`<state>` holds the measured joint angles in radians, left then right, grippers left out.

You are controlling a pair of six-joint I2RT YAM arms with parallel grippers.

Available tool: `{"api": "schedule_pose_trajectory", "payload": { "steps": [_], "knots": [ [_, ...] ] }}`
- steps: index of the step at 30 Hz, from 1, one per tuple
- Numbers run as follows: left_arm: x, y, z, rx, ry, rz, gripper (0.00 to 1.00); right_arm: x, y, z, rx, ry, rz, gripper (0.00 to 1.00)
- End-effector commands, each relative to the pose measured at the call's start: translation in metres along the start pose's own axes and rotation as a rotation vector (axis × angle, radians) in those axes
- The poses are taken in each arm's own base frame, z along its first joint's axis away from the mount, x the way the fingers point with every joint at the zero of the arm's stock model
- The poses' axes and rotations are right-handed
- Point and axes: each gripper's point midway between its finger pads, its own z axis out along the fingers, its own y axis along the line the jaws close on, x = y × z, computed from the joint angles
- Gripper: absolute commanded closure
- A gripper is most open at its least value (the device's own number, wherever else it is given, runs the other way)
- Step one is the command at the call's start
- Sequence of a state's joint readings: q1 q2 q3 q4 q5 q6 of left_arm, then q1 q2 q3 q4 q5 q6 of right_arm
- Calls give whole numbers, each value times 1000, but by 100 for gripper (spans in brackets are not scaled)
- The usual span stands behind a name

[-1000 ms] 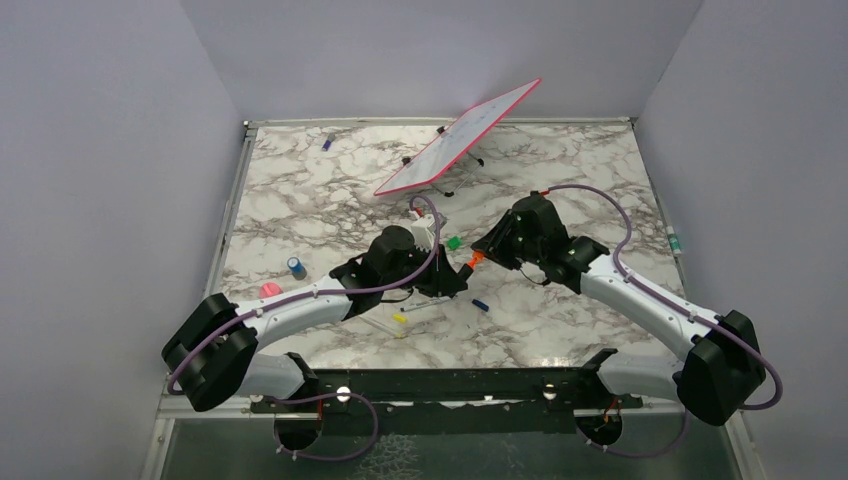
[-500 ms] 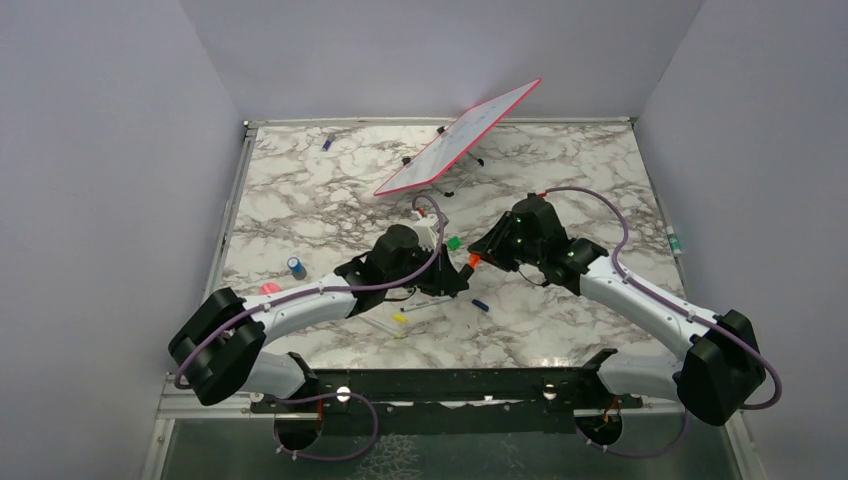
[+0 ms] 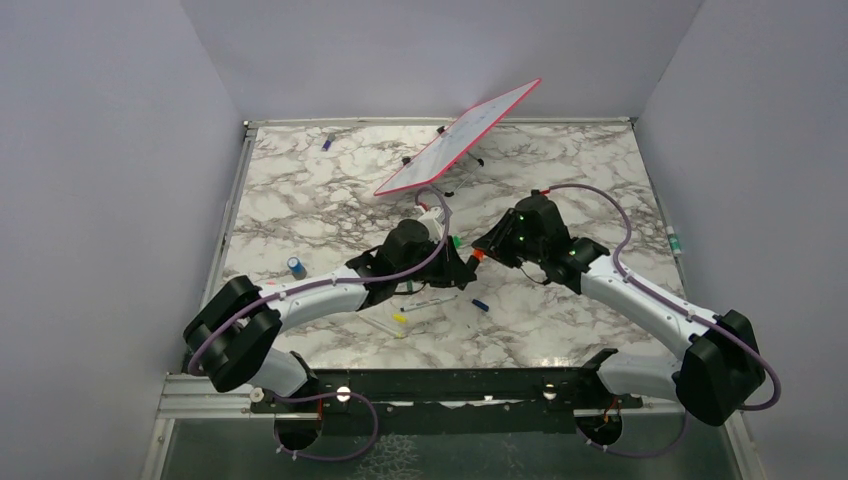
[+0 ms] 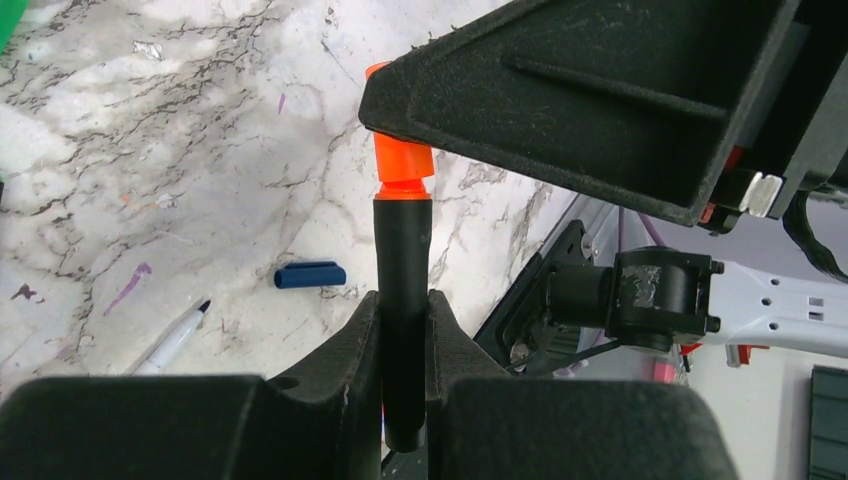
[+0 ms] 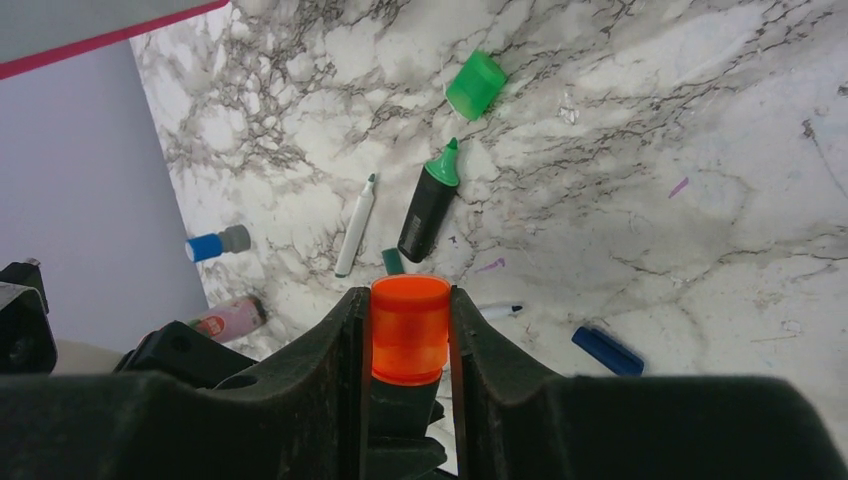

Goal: Insert the pens into the pen caps

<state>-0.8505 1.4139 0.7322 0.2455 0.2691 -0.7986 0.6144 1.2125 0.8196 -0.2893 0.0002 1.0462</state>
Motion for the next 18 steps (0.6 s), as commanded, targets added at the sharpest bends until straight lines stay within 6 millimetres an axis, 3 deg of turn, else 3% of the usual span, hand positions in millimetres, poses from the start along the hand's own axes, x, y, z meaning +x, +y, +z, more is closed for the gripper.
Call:
{"api": "schedule_pose_trajectory", "payload": {
  "steps": [1,8,18],
  "knots": [
    [-40,-25,12,53,-125,2,100,13,9,-1,-51,59,-25,67],
    [-48,-39,13,124,-162,-18,100,18,4,-8,-18,90,-20,67],
    [-53,-63,1,255,-194,-38,100,17,40,-39,-209,100,-69,68]
  ]
}}
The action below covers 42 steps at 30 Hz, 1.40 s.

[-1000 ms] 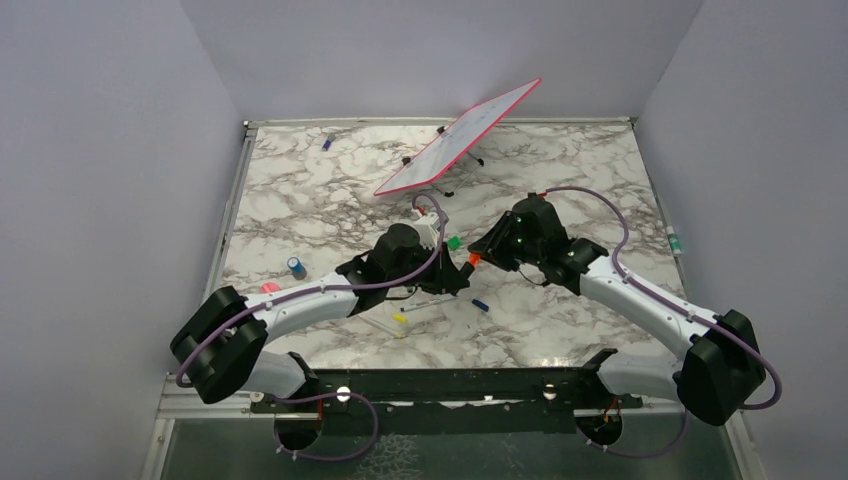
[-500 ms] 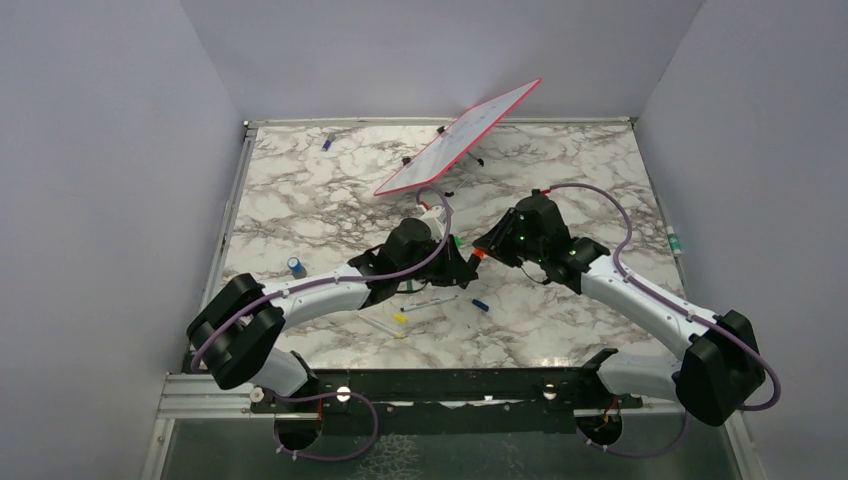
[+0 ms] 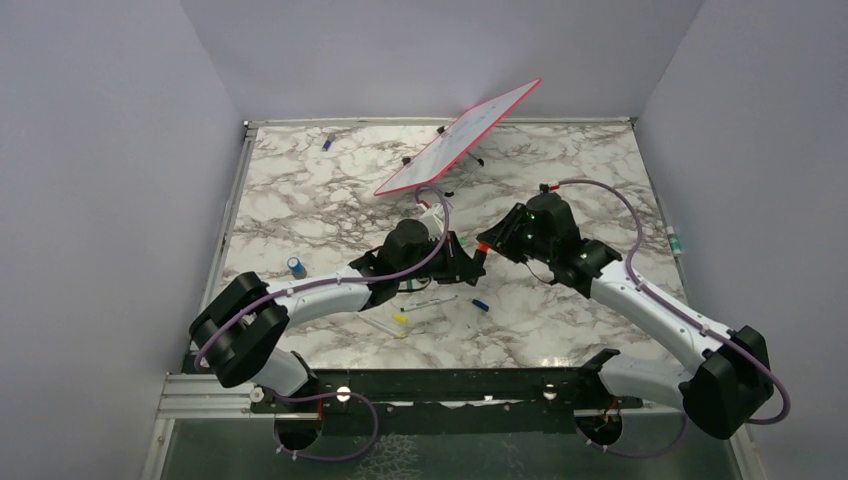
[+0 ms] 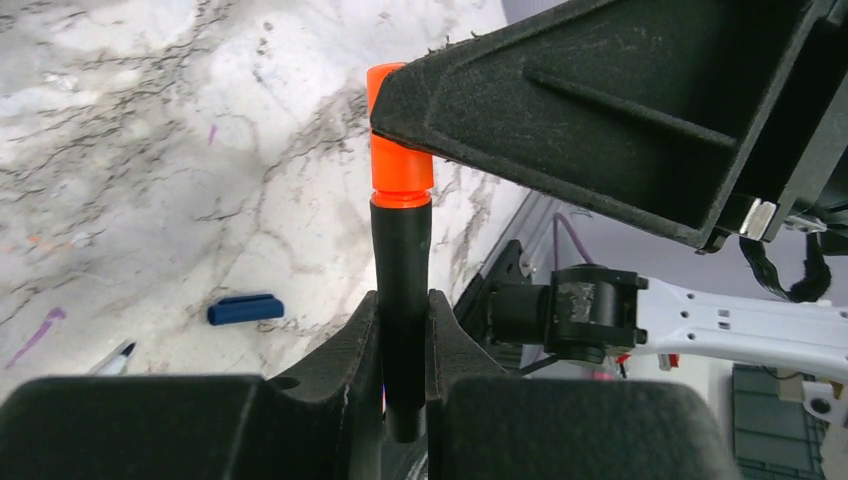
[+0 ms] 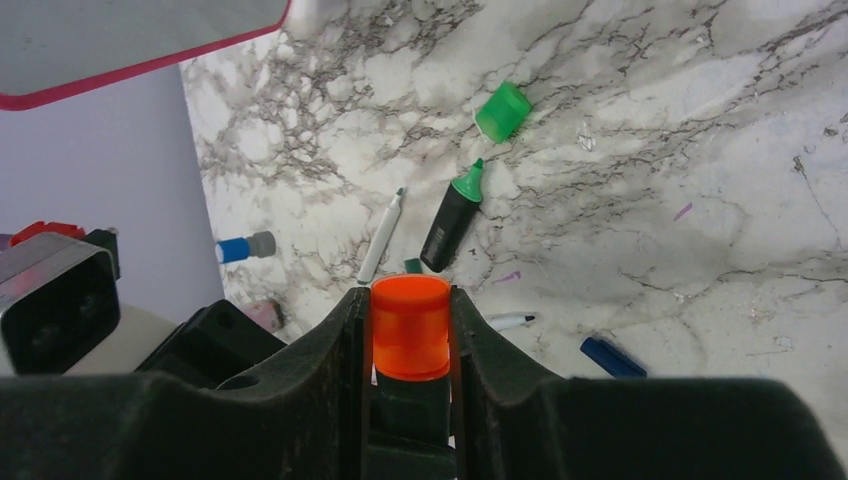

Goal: Insert the pens into the pen caps

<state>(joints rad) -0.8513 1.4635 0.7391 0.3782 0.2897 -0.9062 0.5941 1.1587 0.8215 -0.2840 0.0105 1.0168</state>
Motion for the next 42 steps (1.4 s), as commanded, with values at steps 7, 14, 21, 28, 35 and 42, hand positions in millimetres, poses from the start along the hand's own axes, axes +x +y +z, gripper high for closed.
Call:
{"api": "schedule_pose_trajectory", "payload": {
  "steps": [7,14,21,28,35,42],
  "knots": [
    [-45,-70,-18,252,-174,118,100,20,63,-55,-324,103,-115,69],
    [-46,-86,-30,311,-177,239,100,2,67,-72,-294,37,-169,66],
    [-41,-103,-41,385,-156,349,100,-10,79,-86,-307,1,-203,45],
    [-37,-113,-57,433,-153,394,100,-24,115,-123,-488,-75,-235,17],
    [-32,-134,-76,515,-131,420,100,-33,124,-140,-535,-133,-237,12],
    [-13,-156,-101,647,-33,460,100,-36,151,-174,-764,-222,-314,9]
  ]
}}
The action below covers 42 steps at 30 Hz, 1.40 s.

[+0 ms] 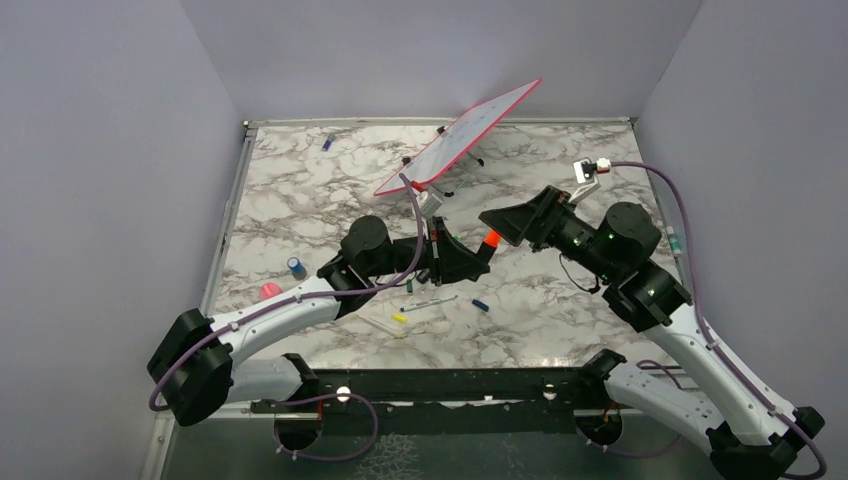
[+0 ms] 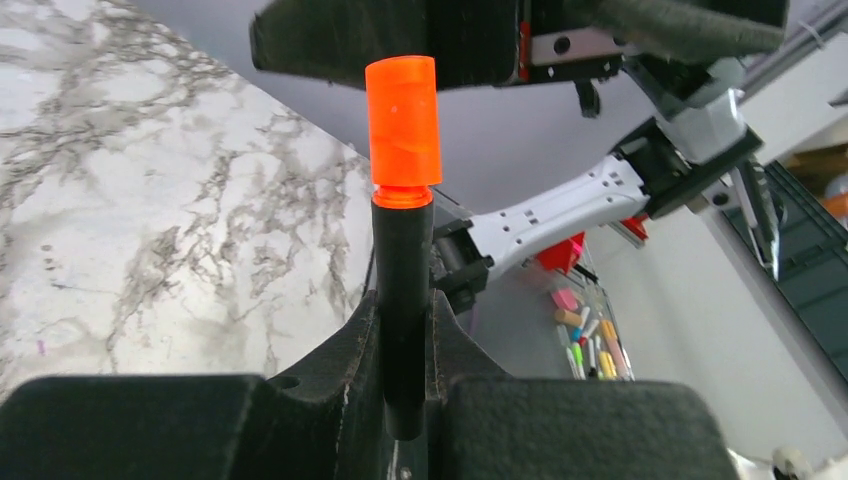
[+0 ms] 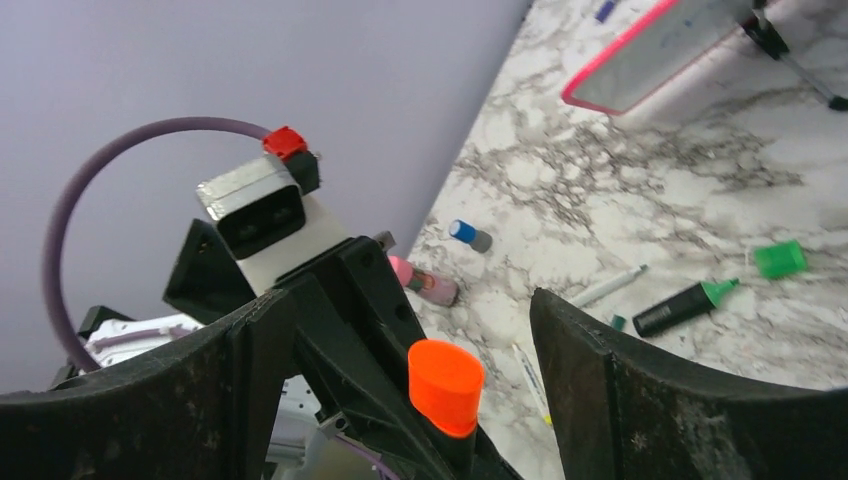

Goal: Insert the pens into the pen caps

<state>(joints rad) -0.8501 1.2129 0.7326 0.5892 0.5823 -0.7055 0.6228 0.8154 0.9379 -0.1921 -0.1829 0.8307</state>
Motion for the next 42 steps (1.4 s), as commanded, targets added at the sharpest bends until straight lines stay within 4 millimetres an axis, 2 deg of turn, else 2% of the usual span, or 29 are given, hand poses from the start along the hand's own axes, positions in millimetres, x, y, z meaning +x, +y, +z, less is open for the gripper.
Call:
{"api": "schedule_pose_trajectory", "payload": {
  "steps": [1,6,12,20,24,27,34,38,42],
  "knots": [
    [-6,-46,-11,182,42,60,100,-17,47,-13,-234,-79,-97,9],
    [-10,-69,-19,262,64,93,100,-10,77,-26,-391,-29,-195,15],
    [-14,-85,-27,322,72,149,100,3,80,-35,-433,34,-239,22],
    [-20,-89,-24,328,63,155,100,21,95,-44,-569,125,-263,47],
    [-22,-87,-23,315,51,151,100,26,91,-41,-562,152,-259,58],
    [-25,-88,-22,311,42,152,100,30,87,-39,-554,173,-250,61],
    [-36,-84,-19,271,-10,161,100,34,76,-30,-486,206,-208,88],
    [-57,-72,-13,188,-85,171,100,47,57,-20,-401,283,-154,99],
    [-81,-56,-9,104,-117,190,100,58,38,-14,-294,348,-101,99]
  ]
}}
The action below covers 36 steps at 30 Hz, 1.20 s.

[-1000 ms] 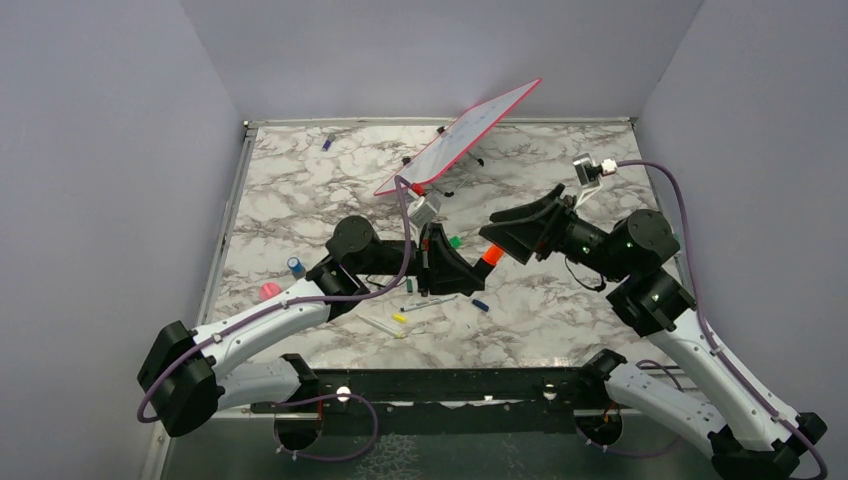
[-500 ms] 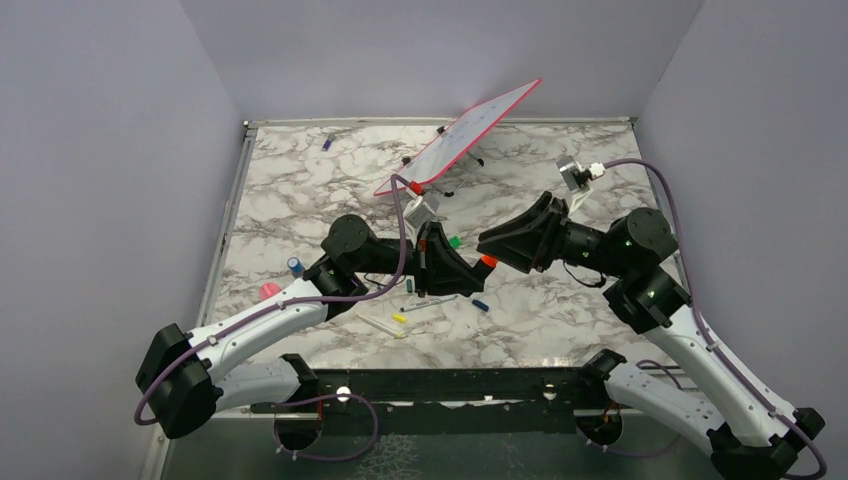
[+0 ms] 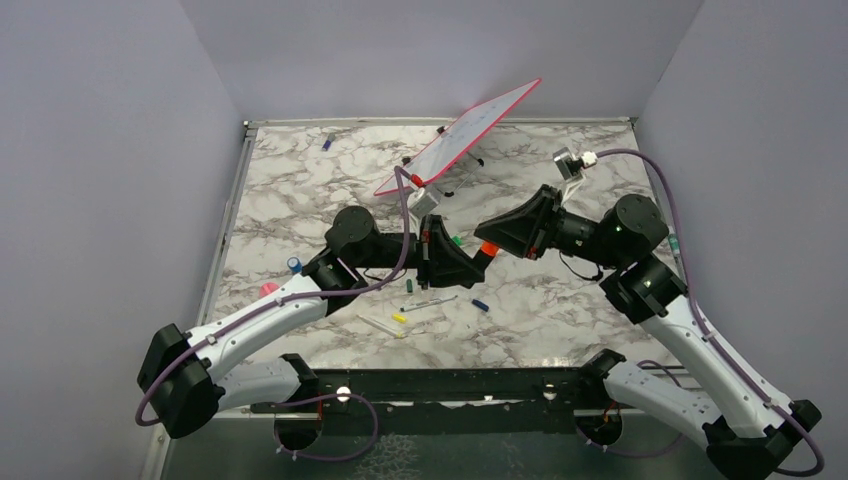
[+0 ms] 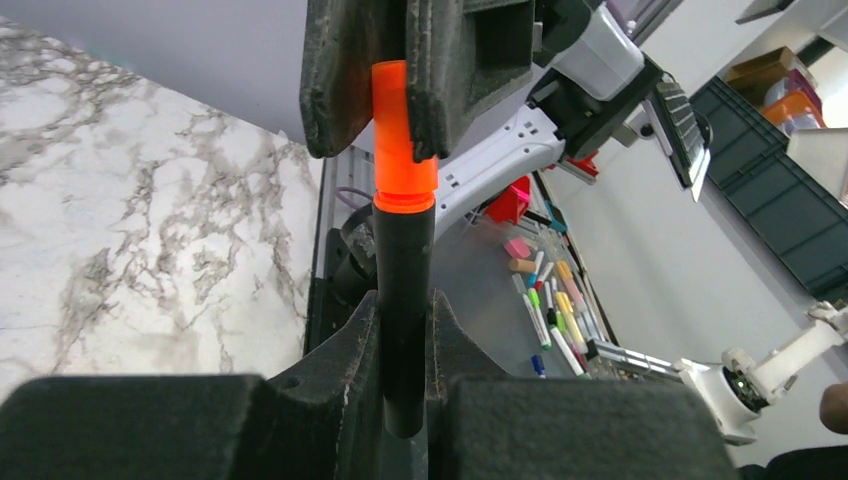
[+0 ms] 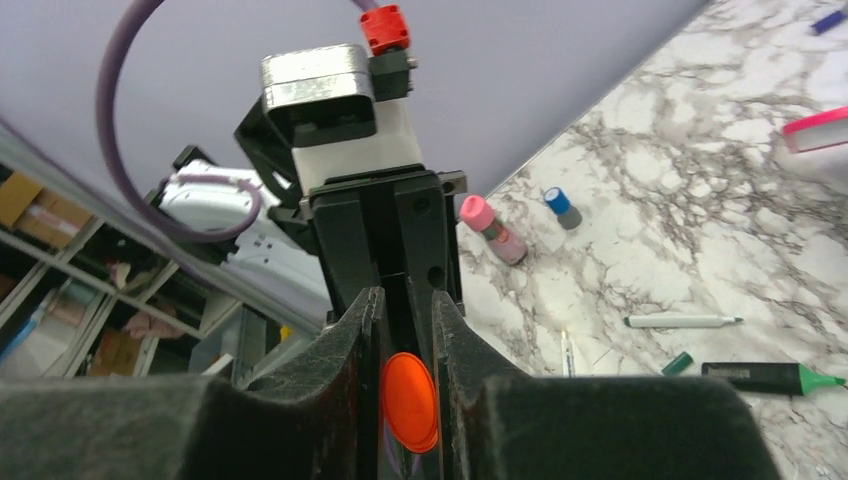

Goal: Insert the pens into the pen caps

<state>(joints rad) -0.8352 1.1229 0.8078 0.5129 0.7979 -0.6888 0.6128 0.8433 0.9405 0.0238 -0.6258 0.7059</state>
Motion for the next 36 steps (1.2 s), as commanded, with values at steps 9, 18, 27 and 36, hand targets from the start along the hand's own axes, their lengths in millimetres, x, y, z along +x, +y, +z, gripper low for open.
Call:
{"api": "schedule_pose_trajectory", "payload": {
  "steps": [9,18,27,36],
  "knots": [
    [-84,34,6,-201,-90,226,100,76,-42,-7,227,350,318,99],
    [-116,43,5,-270,-131,264,100,112,-47,-14,176,470,380,99],
    [-131,37,1,-169,-137,223,100,110,-10,-22,-25,514,361,99],
    [-141,58,2,-181,-122,170,100,107,9,-27,-152,523,347,99]
  ]
}}
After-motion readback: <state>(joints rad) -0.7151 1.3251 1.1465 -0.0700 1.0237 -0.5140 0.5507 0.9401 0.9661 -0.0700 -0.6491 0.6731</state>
